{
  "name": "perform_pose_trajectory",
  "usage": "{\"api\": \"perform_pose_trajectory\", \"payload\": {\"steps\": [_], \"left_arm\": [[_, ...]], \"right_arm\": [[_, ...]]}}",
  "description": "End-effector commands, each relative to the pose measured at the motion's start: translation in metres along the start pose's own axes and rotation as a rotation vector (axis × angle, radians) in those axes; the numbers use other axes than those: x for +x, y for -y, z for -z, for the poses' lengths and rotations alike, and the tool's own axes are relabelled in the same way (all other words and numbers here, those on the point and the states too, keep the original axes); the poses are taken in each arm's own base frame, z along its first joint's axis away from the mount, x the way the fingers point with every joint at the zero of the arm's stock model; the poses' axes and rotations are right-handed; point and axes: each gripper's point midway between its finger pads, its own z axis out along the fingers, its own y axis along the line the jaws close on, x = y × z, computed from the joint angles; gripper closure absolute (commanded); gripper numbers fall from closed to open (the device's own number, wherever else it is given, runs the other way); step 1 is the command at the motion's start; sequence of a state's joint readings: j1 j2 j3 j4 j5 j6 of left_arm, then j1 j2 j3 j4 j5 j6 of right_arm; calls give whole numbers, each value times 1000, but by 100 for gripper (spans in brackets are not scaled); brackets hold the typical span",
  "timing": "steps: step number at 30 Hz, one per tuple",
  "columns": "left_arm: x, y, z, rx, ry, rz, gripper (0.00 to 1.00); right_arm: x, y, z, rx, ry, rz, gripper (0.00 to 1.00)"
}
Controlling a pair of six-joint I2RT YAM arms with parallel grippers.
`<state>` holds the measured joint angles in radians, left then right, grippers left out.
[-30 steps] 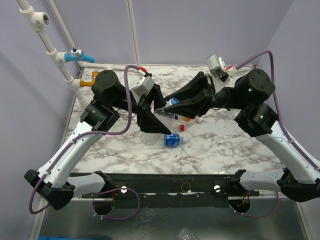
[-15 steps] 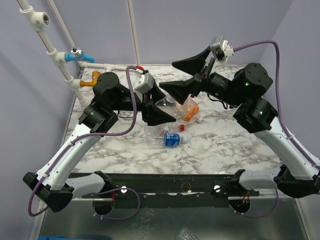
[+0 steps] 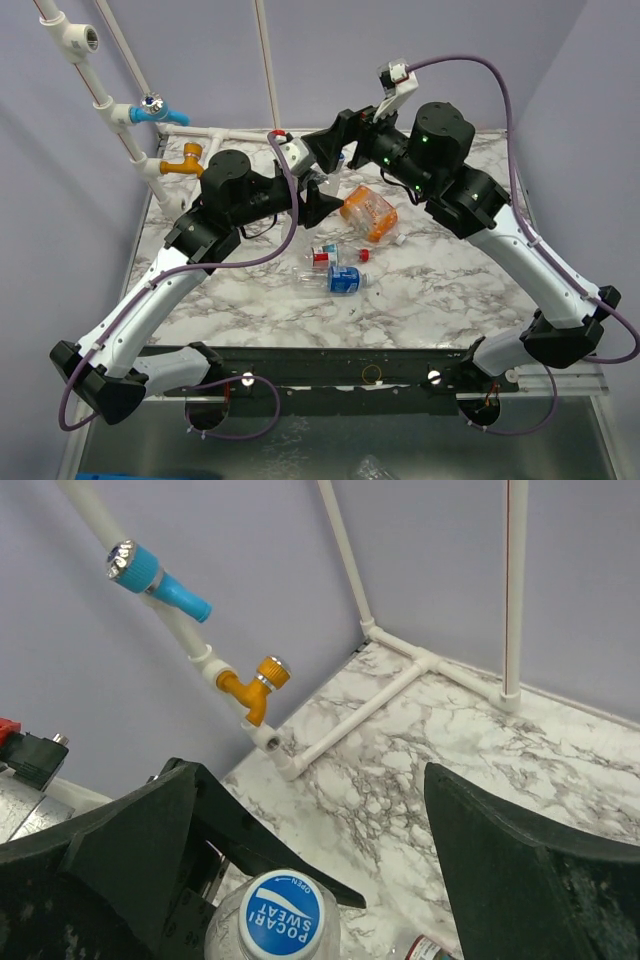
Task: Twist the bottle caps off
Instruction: Unscrew the bottle cap from the plastic bottle.
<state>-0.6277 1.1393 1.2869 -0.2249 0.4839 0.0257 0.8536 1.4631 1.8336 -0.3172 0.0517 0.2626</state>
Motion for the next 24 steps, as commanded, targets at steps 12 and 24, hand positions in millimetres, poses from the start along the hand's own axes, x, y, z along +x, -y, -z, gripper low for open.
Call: {"api": "perform_pose_trajectory", "payload": {"steps": [12, 24], "left_arm": [[-20, -14, 4, -88, 54, -14, 100], [-20, -2, 4, -25, 57, -8, 100]], "right_arm": [[19, 1, 0, 12, -26, -103, 28], [-14, -17, 24, -87, 71, -75, 94]]}}
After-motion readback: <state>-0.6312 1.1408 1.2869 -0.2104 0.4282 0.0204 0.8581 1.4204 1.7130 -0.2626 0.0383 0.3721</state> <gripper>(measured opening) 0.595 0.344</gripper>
